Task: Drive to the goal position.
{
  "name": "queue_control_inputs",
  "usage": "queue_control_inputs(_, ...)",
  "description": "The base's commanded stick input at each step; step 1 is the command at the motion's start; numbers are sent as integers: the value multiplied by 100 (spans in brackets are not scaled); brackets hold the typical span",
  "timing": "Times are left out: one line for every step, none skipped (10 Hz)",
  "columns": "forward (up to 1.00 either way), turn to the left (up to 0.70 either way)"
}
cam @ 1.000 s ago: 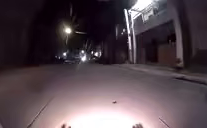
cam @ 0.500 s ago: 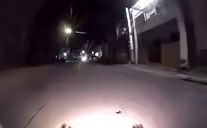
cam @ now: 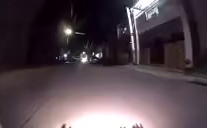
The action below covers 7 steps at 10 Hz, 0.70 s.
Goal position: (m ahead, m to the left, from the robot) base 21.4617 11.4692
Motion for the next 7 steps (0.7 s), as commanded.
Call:
queue_control_inputs(60,0)
queue_control_inputs(60,0)
queue_control_inputs(60,0)
queue_control_inputs(60,0)
queue_control_inputs(60,0)
queue_control_inputs(60,0)
queue_control_inputs(60,0)
